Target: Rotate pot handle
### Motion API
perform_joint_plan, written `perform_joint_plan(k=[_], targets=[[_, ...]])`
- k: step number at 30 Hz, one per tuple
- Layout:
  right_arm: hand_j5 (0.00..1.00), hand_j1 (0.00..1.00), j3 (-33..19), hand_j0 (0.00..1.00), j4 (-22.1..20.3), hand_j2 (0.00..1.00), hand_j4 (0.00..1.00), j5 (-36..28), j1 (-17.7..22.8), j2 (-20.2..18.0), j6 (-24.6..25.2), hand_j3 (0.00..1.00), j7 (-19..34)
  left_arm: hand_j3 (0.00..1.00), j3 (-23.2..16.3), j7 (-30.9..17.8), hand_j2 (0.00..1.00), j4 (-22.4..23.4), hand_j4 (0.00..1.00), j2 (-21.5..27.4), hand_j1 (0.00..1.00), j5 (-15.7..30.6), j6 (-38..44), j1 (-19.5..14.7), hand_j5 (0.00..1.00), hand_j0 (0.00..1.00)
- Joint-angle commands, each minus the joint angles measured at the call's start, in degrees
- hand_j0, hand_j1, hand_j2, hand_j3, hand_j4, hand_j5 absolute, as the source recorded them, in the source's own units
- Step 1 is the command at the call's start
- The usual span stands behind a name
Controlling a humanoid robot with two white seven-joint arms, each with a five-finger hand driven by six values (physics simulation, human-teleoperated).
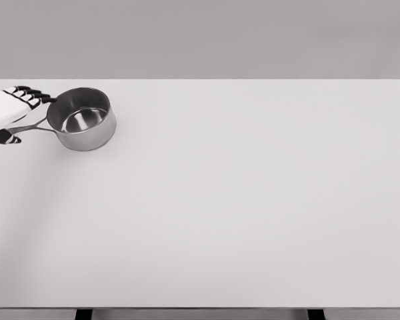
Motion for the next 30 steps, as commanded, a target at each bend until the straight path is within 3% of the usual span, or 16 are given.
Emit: perform_joint_plan(k=[1, 30], targets=[[1.0, 1.0, 0.0, 1.0, 0.0, 1.0, 1.0, 0.0, 0.0, 0.0, 0.0, 1.0, 0.0, 1.0, 0.1, 0.0, 1.0, 1.4, 1.0, -0.6, 1.0, 0.3, 0.1, 0.0, 1.0, 1.0], [1.0, 1.0, 0.0, 1.0, 0.0, 1.0, 1.0, 0.0, 0.0, 0.0, -0.1, 1.0, 0.0, 1.0, -0.6, 0.0, 1.0, 17.6, 1.0, -6.0, 1.0, 0.1, 0.1, -9.8, 1.0, 1.0]])
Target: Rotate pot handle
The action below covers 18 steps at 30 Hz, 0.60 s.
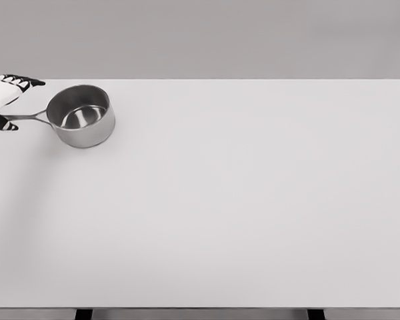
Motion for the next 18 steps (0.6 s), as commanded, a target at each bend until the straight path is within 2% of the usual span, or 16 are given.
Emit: perform_joint_plan(k=[1, 4, 10, 18], targets=[[1.0, 1.0, 0.0, 1.0, 0.0, 1.0, 1.0, 0.0, 0.0, 0.0, 0.0, 1.0, 0.0, 1.0, 0.1, 0.0, 1.0, 1.4, 1.0, -0.5, 1.0, 0.3, 0.1, 0.0, 1.0, 1.0], [1.0, 1.0, 0.0, 1.0, 0.0, 1.0, 1.0, 0.0, 0.0, 0.0, 0.0, 1.0, 0.0, 1.0, 0.3, 0.0, 1.0, 1.7, 1.0, -1.0, 1.0, 0.3, 0.1, -0.3, 1.0, 1.0], [1.0, 1.0, 0.0, 1.0, 0.0, 1.0, 1.0, 0.0, 0.0, 0.0, 0.0, 1.0, 0.0, 1.0, 0.1, 0.0, 1.0, 5.2, 1.0, -1.9, 1.0, 0.3, 0.1, -2.5, 1.0, 1.0], [1.0, 1.0, 0.0, 1.0, 0.0, 1.0, 1.0, 0.0, 0.0, 0.0, 0.0, 1.0, 0.0, 1.0, 0.4, 0.0, 1.0, 6.4, 1.0, -2.8, 1.0, 0.3, 0.1, -3.4, 1.0, 1.0]])
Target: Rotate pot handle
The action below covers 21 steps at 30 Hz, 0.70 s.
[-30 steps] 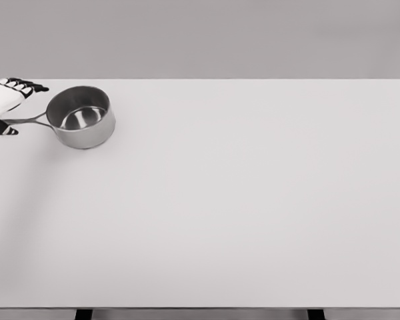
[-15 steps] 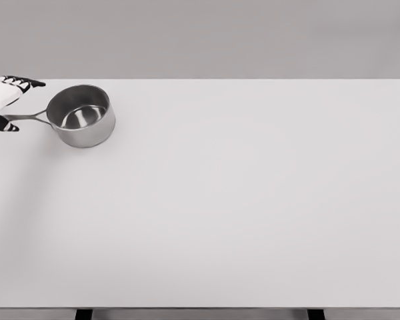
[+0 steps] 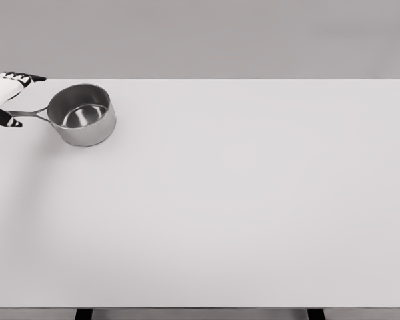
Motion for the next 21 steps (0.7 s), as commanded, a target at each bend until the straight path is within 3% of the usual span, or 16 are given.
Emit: perform_joint_plan(k=[1, 11, 15, 18, 21], targets=[[1.0, 1.0, 0.0, 1.0, 0.0, 1.0, 1.0, 0.0, 0.0, 0.0, 0.0, 1.0, 0.0, 1.0, 0.3, 0.0, 1.0, 0.3, 1.0, -0.2, 1.0, 0.4, 0.1, 0.0, 1.0, 1.0], [1.0, 1.0, 0.0, 1.0, 0.0, 1.0, 1.0, 0.0, 0.0, 0.0, 0.0, 1.0, 0.0, 1.0, 0.2, 0.1, 1.0, 1.9, 1.0, -0.8, 1.0, 0.9, 0.1, -1.1, 1.0, 1.0], [1.0, 1.0, 0.0, 1.0, 0.0, 1.0, 1.0, 0.0, 0.0, 0.0, 0.0, 1.0, 0.0, 1.0, 0.5, 0.1, 1.0, 0.9, 1.0, -0.3, 1.0, 1.3, 0.1, -0.5, 1.0, 1.0], [1.0, 1.0, 0.0, 1.0, 0.0, 1.0, 1.0, 0.0, 0.0, 0.0, 0.0, 1.0, 0.0, 1.0, 0.7, 0.2, 1.0, -2.8, 1.0, 0.0, 1.0, 1.5, 0.1, -0.3, 1.0, 1.0], [1.0, 1.0, 0.0, 1.0, 0.0, 1.0, 1.0, 0.0, 0.0, 0.0, 0.0, 1.0, 0.0, 1.0, 0.7, 0.3, 1.0, -4.0, 1.0, 1.4, 1.0, 3.8, 0.1, 0.4, 1.0, 1.0]])
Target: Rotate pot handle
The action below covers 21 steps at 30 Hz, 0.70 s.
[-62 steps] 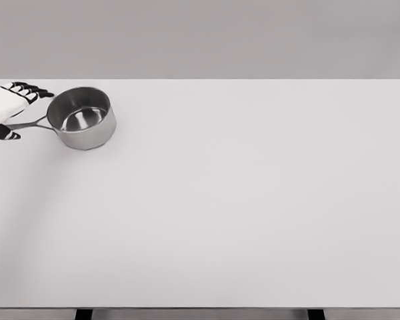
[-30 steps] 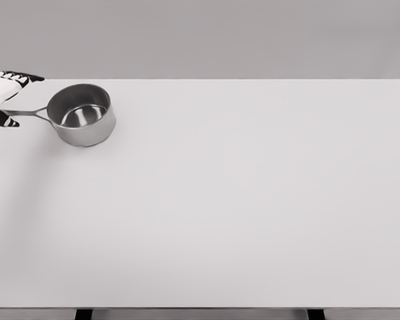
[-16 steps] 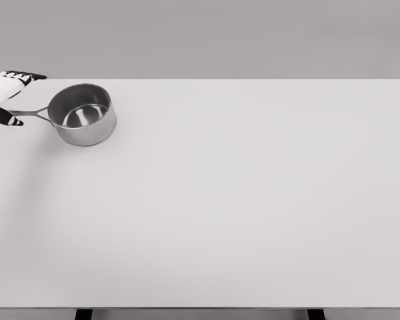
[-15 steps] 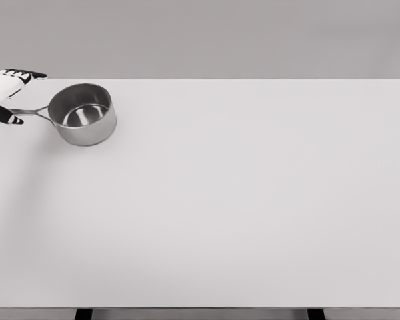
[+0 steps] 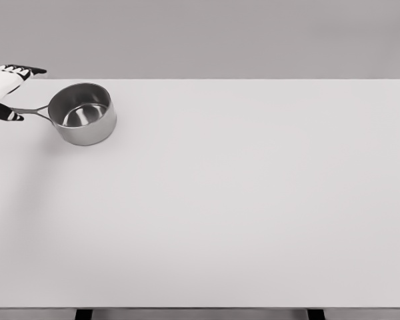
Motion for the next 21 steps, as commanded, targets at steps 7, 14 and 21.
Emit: perform_joint_plan(k=[7, 14, 21], targets=[[1.0, 1.0, 0.0, 1.0, 0.0, 1.0, 1.0, 0.0, 0.0, 0.0, 0.0, 1.0, 0.0, 1.0, 0.9, 0.3, 1.0, -16.1, 1.0, 8.2, 1.0, 13.5, 0.1, 8.4, 1.0, 1.0], [1.0, 1.0, 0.0, 1.0, 0.0, 1.0, 1.0, 0.0, 0.0, 0.0, 0.0, 1.0, 0.0, 1.0, 19.9, 0.3, 1.0, -35.1, 1.0, 8.3, 1.0, 21.8, 0.1, 23.2, 1.0, 1.0], [1.0, 1.0, 0.0, 1.0, 0.0, 1.0, 1.0, 0.0, 0.0, 0.0, 0.0, 1.0, 0.0, 1.0, 21.8, -0.1, 1.0, -55.3, 1.0, 2.8, 1.0, 23.9, 0.1, 37.6, 1.0, 1.0]])
